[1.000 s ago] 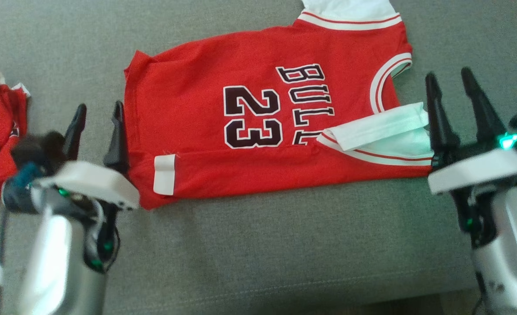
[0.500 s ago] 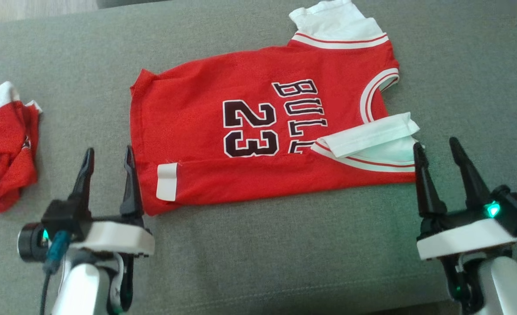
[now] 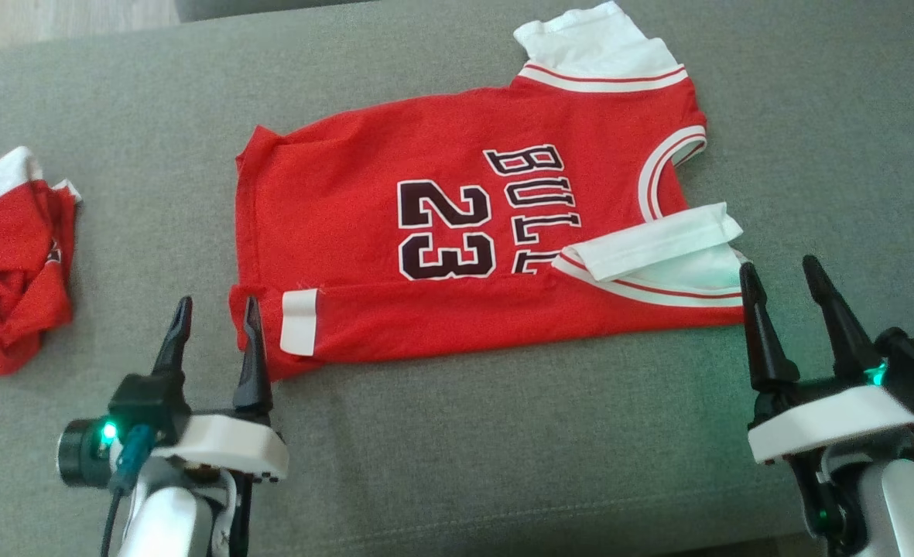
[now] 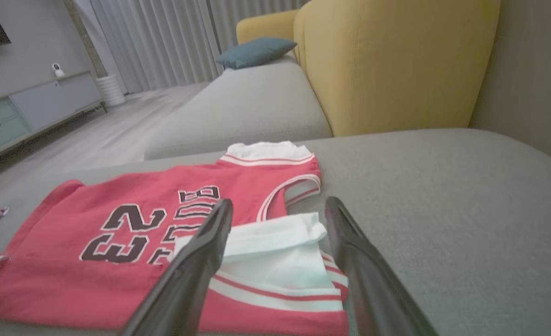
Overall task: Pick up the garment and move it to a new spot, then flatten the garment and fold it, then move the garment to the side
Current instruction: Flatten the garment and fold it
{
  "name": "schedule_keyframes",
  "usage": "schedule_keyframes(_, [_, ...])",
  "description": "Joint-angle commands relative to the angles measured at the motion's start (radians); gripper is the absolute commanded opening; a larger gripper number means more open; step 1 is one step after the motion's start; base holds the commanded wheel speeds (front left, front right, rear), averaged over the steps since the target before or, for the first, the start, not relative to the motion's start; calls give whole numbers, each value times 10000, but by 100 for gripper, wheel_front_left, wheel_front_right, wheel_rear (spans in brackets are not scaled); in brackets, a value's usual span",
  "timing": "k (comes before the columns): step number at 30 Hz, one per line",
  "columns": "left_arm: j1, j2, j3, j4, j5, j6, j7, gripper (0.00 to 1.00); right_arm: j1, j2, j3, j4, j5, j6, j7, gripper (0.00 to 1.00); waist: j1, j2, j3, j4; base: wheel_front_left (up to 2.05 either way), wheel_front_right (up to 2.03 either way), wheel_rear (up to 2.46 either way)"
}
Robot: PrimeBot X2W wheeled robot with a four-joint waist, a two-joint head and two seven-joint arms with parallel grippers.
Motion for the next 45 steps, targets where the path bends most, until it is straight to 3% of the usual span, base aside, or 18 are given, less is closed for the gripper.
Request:
schedule_keyframes(1, [-359, 16, 222, -59, -44, -68, -89, 100, -64, -62, 66, -117, 9, 35, 151, 100, 0, -1, 86, -28, 0, 0, 0])
schedule_keyframes(18, [-1267, -229, -22, 1917, -1272, -810, 1592, 100, -1526, -375, -340, 2710, 726, 35, 2096, 100, 0, -1, 978, 38, 0, 0, 0])
schedule_keyframes(19, [-1311, -228, -10, 1949, -1377, -887, 1699, 85, -1638, -341, -306, 2819, 820, 35, 2229, 100, 0, -1, 1015, 42, 0, 0, 0])
schedule_keyframes(20, [-1311, -228, -10, 1949, -1377, -887, 1699, 85, -1638, -341, -306, 2819, 820, 35, 2229, 100, 0, -1, 1015, 42, 0, 0, 0])
schedule_keyframes(21, [-1356, -196, -27, 1963, -1404, -940, 1766, 39, -1752, -336, -265, 2923, 893, 35, 2344, 100, 0, -1, 1048, 43, 0, 0, 0])
schedule_keyframes(22, [-1393, -174, -40, 1956, -1428, -980, 1798, 0, -1860, -339, -211, 3025, 979, 35, 2458, 100, 0, -1, 1087, 46, 0, 0, 0])
schedule_keyframes(24, [-1442, -121, -73, 1934, -1459, -1047, 1882, 0, -2048, -347, -122, 3186, 1211, 35, 2603, 0, 0, -1, 1127, 65, 0, 0, 0])
schedule_keyframes(32, [-1209, 200, -113, 1164, -1483, -1072, 2192, 0, -1843, -416, -183, 2986, 1824, 35, 2484, 0, 0, -1, 962, 160, 0, 0, 0])
schedule_keyframes(45, [939, 932, 74, -1000, -1851, -645, 4034, 0, 825, 51, -919, 848, 1769, 35, 3362, 0, 0, -1, -36, 58, 0, 0, 0])
